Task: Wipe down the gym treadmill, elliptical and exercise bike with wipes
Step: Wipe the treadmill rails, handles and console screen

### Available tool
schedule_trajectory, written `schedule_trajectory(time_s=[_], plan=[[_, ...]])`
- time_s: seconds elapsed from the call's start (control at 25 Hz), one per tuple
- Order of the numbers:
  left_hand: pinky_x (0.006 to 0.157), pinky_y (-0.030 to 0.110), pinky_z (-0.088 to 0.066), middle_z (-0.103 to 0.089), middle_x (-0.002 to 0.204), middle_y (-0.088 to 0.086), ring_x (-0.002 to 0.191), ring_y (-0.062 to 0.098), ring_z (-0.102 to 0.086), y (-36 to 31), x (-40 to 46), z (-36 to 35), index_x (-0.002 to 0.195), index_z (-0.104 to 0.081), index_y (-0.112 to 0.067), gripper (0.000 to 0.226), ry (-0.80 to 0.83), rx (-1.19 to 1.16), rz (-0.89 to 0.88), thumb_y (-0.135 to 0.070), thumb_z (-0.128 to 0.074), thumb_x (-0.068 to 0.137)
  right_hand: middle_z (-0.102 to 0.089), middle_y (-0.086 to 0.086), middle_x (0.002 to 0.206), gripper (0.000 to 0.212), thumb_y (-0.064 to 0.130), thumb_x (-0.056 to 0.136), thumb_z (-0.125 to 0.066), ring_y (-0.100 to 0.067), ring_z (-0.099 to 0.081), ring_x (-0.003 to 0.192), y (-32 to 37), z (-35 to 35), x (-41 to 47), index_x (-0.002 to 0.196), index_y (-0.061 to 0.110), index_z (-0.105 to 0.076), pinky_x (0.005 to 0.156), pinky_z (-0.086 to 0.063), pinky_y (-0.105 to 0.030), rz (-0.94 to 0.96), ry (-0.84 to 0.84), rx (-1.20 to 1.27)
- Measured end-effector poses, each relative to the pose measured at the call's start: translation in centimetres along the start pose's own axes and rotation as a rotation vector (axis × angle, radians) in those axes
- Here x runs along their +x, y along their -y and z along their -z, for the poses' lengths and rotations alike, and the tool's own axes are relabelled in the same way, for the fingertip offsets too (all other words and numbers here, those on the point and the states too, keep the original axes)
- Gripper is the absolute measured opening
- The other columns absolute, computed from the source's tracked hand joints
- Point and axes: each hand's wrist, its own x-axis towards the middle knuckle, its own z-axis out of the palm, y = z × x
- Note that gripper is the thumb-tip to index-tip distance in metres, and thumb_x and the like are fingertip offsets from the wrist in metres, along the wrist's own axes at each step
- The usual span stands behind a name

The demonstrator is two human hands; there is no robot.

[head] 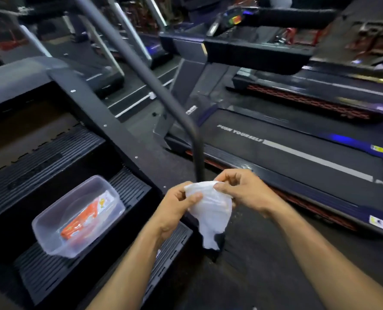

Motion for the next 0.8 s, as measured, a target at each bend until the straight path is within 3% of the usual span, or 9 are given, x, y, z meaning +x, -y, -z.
schedule_trajectory(time_s=[0.24, 0.36, 0.48, 0.56, 0.64, 0.72, 0.8], plan=[[0.084, 0.04, -0.054, -0.075, 0.104, 0.011, 0.094, 0.02, -0.067, -2.5, 6.2, -12.6, 0.111, -0.075, -0.01, 0.024, 0.085, 0.088, -0.022, -0.023, -0.056, 0.103, -0.07, -0.008, 0.07, 0.013, 0.013, 0.095, -0.066, -0.02, -0.065, 0.058, -3.8, 13.0, -6.4, 0.091, 0.002, -0.071, 0.053, -0.055, -0.026, -0.091, -0.256, 0.225], [0.078, 0.038, -0.053, -0.074, 0.1, 0.008, 0.089, 0.019, -0.066, -2.6, 9.1, -18.7, 0.107, -0.075, -0.015, 0.026, 0.091, 0.054, 0.003, -0.03, -0.054, 0.104, -0.072, -0.011, 0.081, 0.016, 0.017, 0.098, -0.063, -0.023, -0.067, 0.072, -5.9, 18.0, -8.3, 0.097, 0.002, -0.069, 0.062, -0.057, -0.027, -0.051, -0.398, 0.418], [0.086, 0.042, -0.053, -0.075, 0.113, 0.008, 0.098, 0.02, -0.068, -2.3, 11.8, -23.6, 0.112, -0.075, -0.022, 0.03, 0.12, -0.005, 0.034, -0.033, -0.047, 0.107, -0.073, -0.014, 0.109, 0.04, 0.028, 0.092, -0.07, -0.029, -0.07, 0.096, -8.7, 22.2, -10.1, 0.123, 0.004, -0.06, 0.081, -0.059, -0.037, -0.042, -0.338, 0.647], [0.089, 0.045, -0.054, -0.073, 0.118, 0.011, 0.103, 0.023, -0.069, -2.1, 13.5, -26.3, 0.115, -0.074, -0.022, 0.031, 0.158, -0.018, 0.091, -0.034, -0.045, 0.108, -0.069, -0.018, 0.12, 0.054, 0.024, 0.085, -0.075, -0.028, -0.067, 0.106, -10.9, 23.8, -10.8, 0.133, 0.01, -0.055, 0.088, -0.056, -0.036, -0.101, -0.202, 0.618], [0.085, 0.046, -0.054, -0.073, 0.116, 0.016, 0.099, 0.028, -0.07, -1.9, 15.2, -27.7, 0.114, -0.073, -0.021, 0.03, 0.176, -0.013, 0.168, -0.034, -0.047, 0.108, -0.065, -0.024, 0.116, 0.057, 0.015, 0.083, -0.074, -0.027, -0.065, 0.104, -12.8, 24.7, -10.6, 0.136, 0.009, -0.055, 0.086, -0.056, -0.032, -0.122, -0.142, 0.623], [0.077, 0.042, -0.055, -0.071, 0.12, 0.018, 0.1, 0.031, -0.071, -1.5, 16.8, -27.8, 0.121, -0.069, -0.019, 0.022, 0.254, -0.029, 0.237, -0.027, -0.058, 0.103, -0.065, -0.023, 0.113, 0.052, 0.008, 0.083, -0.075, -0.026, -0.066, 0.101, -13.9, 25.5, -9.7, 0.132, 0.005, -0.058, 0.086, -0.058, -0.037, -0.129, -0.186, 0.704], [0.077, 0.041, -0.058, -0.068, 0.129, 0.016, 0.113, 0.035, -0.068, -0.7, 18.5, -27.2, 0.135, -0.058, -0.019, 0.043, 0.395, -0.02, 0.309, -0.013, -0.07, 0.094, -0.068, -0.018, 0.11, 0.041, 0.002, 0.086, -0.072, -0.026, -0.07, 0.093, -14.3, 26.5, -8.7, 0.125, 0.004, -0.059, 0.08, -0.061, -0.042, -0.136, -0.274, 0.77]])
